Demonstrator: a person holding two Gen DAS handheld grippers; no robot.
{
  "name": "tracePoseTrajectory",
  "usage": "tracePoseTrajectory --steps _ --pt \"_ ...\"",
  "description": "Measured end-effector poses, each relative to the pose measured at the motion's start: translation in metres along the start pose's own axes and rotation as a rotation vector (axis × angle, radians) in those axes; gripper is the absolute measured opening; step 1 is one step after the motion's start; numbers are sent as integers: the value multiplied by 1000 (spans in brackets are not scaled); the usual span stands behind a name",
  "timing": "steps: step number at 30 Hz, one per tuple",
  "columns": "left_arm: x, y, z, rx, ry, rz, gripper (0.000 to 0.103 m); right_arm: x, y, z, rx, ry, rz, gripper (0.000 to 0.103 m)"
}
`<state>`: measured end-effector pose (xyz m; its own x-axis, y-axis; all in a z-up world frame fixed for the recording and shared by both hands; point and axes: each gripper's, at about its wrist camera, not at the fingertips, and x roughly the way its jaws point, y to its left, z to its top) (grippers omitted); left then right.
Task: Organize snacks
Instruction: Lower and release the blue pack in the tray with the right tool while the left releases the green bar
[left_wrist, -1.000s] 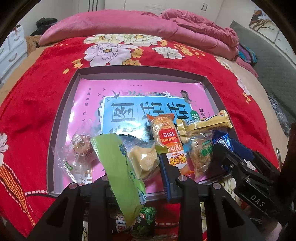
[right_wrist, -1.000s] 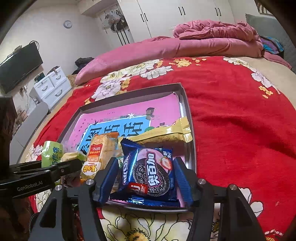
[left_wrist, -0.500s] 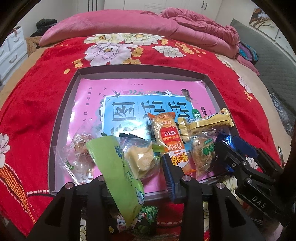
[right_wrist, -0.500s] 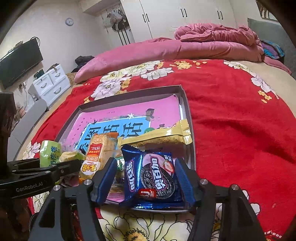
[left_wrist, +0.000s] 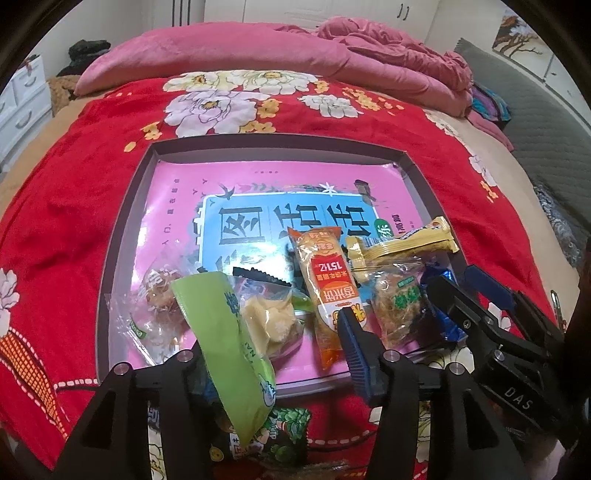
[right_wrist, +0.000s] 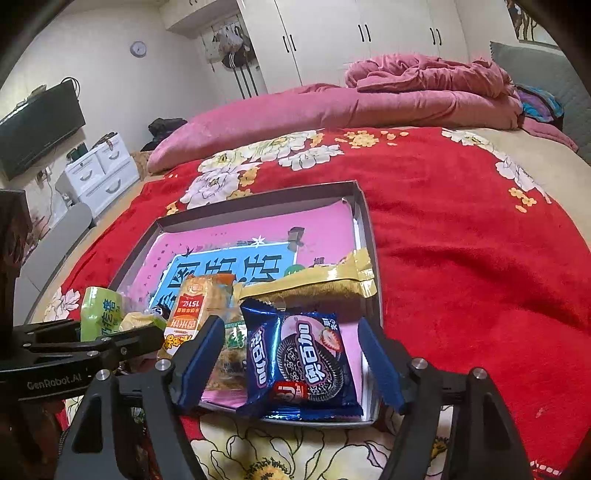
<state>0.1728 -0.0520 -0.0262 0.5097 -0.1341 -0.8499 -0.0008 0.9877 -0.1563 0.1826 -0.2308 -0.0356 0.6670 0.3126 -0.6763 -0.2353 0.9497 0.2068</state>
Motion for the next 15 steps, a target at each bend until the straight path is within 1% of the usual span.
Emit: tracePoseTrajectory --steps 3,6,9,15 --pt "-5 1 1 -7 -13 -9 61 -4 0 2 4 -22 3 75" --pt "-12 3 5 -8 -24 -18 64 -10 0 4 7 -54 14 80" --pt "-23 8 9 -12 -40 -19 65 -16 1 6 2 -79 26 80" --pt "-45 29 11 -53 -79 -15 66 -21 6 7 -11 -97 40 81"
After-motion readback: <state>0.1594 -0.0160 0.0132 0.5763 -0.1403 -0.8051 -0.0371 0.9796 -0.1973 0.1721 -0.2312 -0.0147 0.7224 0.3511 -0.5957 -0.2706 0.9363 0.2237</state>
